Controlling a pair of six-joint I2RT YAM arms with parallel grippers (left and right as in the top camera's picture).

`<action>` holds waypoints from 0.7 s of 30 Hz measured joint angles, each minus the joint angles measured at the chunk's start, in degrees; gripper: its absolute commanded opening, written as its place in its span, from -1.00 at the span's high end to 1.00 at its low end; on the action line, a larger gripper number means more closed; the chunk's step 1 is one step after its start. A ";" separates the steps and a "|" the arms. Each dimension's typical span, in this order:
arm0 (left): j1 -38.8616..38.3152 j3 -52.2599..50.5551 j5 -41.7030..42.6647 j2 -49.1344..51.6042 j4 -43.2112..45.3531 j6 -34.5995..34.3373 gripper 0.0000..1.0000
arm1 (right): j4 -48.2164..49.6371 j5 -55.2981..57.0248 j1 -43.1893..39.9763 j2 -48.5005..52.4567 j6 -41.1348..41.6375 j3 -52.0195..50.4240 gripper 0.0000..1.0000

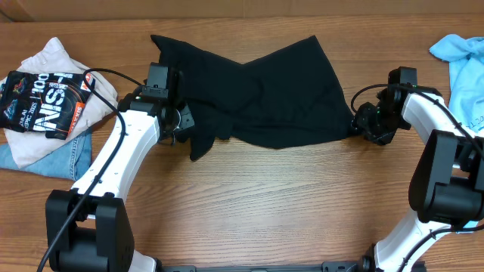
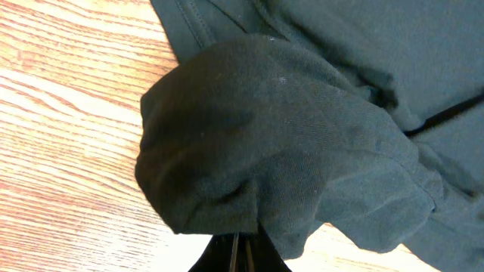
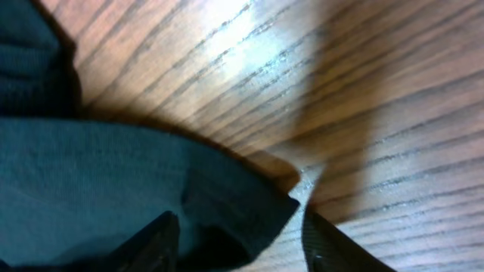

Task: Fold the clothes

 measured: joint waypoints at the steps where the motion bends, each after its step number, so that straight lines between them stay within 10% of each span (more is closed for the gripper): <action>1: 0.00 0.00 0.00 0.00 -0.04 0.02 0.92 | 0.35 -0.02 0.00 0.00 0.07 -0.07 0.10; 9: 0.00 0.00 0.00 0.00 -0.07 0.02 0.92 | 2.43 -0.13 0.02 0.00 0.37 -0.57 0.89; 21: 0.00 0.04 0.26 -1.09 -0.33 1.64 0.92 | -4.72 -0.11 -0.02 -0.20 0.70 0.94 0.92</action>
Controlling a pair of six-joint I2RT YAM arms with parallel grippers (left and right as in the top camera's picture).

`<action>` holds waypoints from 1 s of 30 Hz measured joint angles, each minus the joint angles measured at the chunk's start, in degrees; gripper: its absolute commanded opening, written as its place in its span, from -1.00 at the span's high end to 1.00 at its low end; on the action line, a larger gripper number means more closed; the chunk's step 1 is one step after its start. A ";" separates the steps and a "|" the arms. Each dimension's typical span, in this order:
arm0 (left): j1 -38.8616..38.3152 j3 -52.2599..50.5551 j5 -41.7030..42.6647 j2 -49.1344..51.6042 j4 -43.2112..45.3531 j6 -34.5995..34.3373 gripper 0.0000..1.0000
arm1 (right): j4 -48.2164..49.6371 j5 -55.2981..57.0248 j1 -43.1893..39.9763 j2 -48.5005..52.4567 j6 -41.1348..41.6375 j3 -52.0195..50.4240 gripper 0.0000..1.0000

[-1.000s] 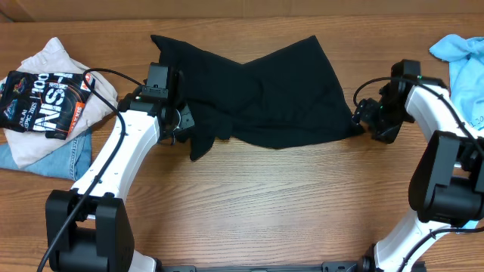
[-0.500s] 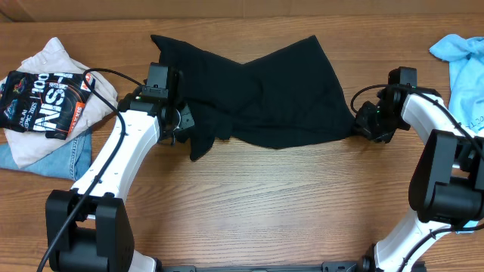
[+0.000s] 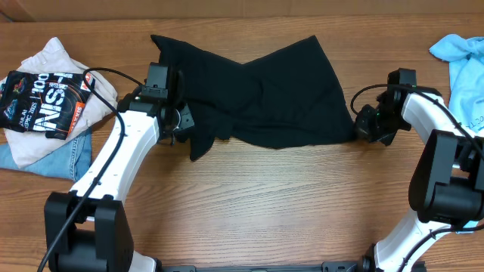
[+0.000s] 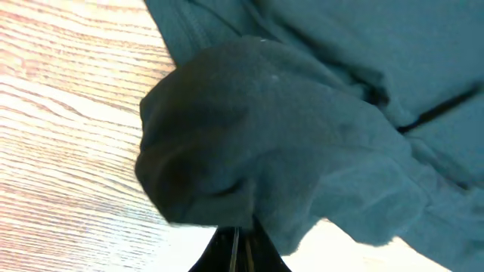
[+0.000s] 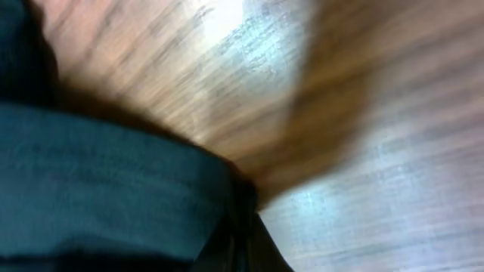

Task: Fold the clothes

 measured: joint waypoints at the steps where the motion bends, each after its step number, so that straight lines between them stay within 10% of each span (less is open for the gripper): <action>1: 0.00 0.07 0.17 -0.83 -0.31 0.37 0.92 | -2.10 0.00 -0.02 -0.44 0.00 1.16 0.92; 18: 9.05 16.04 4.20 -29.79 -11.26 6.23 0.92 | -34.25 3.02 -0.17 -26.43 -2.78 39.43 0.92; 30: 13.07 30.99 4.04 -43.76 -15.15 9.03 0.92 | -36.15 6.25 -0.39 -40.83 -2.95 58.34 0.92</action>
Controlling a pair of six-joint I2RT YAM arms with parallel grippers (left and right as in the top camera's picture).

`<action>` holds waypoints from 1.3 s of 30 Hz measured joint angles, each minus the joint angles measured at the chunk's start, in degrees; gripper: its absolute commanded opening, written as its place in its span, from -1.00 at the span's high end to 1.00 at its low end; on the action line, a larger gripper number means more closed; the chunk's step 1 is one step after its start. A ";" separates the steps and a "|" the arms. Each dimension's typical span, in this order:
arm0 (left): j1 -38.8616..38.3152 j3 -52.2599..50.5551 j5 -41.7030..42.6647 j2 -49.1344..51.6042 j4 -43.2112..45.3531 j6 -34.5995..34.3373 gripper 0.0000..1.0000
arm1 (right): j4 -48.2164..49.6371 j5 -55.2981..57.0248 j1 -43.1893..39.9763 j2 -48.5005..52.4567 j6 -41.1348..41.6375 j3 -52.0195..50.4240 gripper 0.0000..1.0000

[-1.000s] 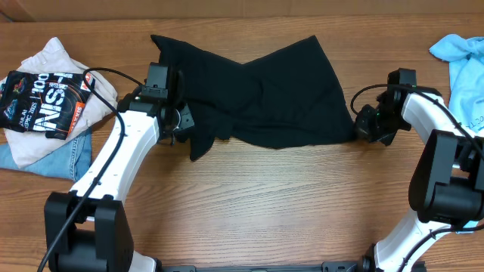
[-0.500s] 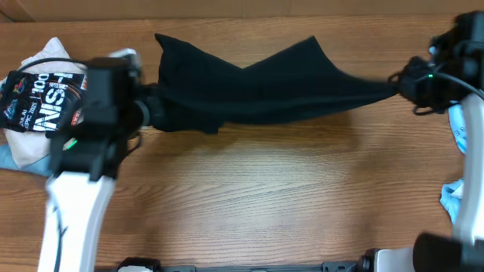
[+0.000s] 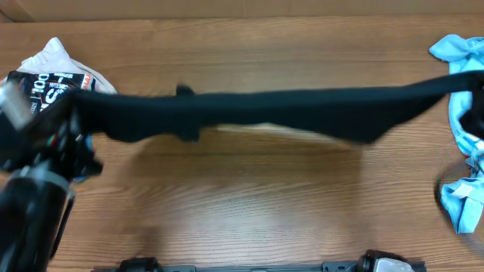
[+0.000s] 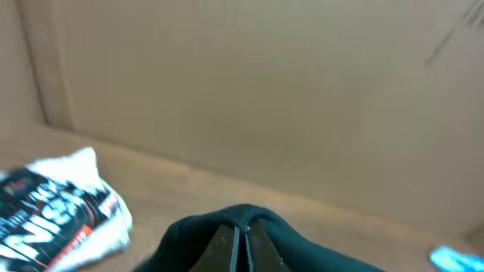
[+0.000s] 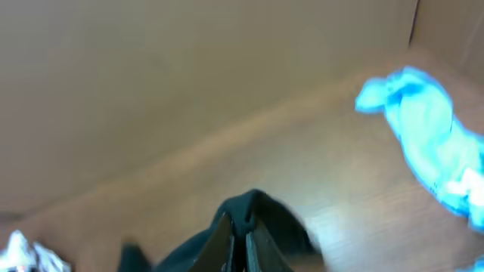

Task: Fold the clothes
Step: 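Lift the black shirt with both grippers and stretch it apart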

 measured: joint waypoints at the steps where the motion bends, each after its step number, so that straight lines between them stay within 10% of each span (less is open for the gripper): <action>1: 0.00 0.50 -0.81 -0.92 0.02 0.09 0.92 | 0.66 0.24 0.00 -0.96 0.00 1.11 0.92; 10: 0.00 1.27 -2.34 1.49 -0.20 0.11 0.92 | 2.40 1.29 0.00 -0.72 0.02 4.74 0.92; 19: 0.00 1.25 2.91 20.63 4.39 1.33 0.92 | 2.21 1.22 0.02 20.15 0.04 4.50 0.92; 30: 0.07 1.27 12.04 46.25 32.06 1.55 0.92 | 18.75 -4.09 0.04 42.23 2.49 3.15 0.92; 39: 6.67 26.43 18.27 46.31 28.79 1.57 0.92 | 18.88 -6.75 -0.44 38.18 5.35 14.29 0.92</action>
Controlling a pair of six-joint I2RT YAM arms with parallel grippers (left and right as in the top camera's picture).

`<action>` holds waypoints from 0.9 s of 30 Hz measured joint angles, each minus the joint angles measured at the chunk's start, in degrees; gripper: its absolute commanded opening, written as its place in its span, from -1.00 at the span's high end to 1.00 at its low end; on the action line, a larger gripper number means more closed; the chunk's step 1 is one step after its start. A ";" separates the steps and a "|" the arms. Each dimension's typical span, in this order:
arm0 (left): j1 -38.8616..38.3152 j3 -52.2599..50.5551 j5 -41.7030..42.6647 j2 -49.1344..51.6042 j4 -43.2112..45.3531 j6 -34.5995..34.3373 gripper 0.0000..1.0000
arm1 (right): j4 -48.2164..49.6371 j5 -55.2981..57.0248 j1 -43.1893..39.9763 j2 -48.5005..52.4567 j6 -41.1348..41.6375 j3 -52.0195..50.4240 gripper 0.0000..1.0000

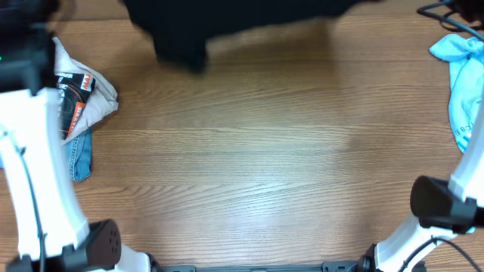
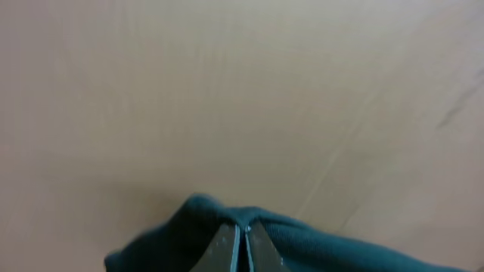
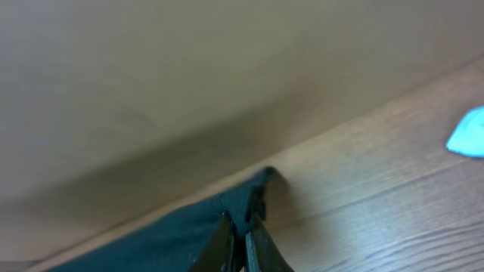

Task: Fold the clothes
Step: 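Lift the black shirt with both grippers and stretch it apart, then lay the black shirt flat on the table center with both grippers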

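The black garment hangs stretched across the top edge of the overhead view, blurred, lifted off the table, a lower corner drooping at the left. In the left wrist view my left gripper is shut on a bunched edge of the black garment. Over in the right wrist view my right gripper is shut on another edge of the black garment, above the wooden table. Both grippers are out of the overhead frame; only the white arms show at its sides.
A pile of clothes with a printed black-and-white shirt and a denim piece lies at the left. A light blue garment lies at the right edge. The left arm and right arm stand along the sides.
Both grippers have risen and gone further back with the black garment, which now sits at the top edge of the overhead view instead of spanning mid-frame. The wrist views face the cardboard backdrop.
The black garment lay crumpled on the table, my left gripper shut on its left part and my right gripper open at its right corner. The right gripper then shut on that corner. Then the garment was lifted and stretched between both arms, and now hangs higher and further back.
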 measured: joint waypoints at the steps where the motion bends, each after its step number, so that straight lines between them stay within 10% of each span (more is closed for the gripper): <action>1: 1.09 2.14 1.36 -0.90 -1.90 0.00 0.92 | -1.31 -0.11 0.00 -0.96 0.02 0.85 0.92; 12: -2.29 0.96 5.14 2.64 -45.81 5.68 0.92 | -18.45 7.04 -1.66 -2.67 -2.84 -6.82 0.92; 27: -8.02 -28.83 2.97 20.31 -56.37 15.08 0.91 | -13.55 10.40 -1.81 0.44 -6.88 -51.74 0.92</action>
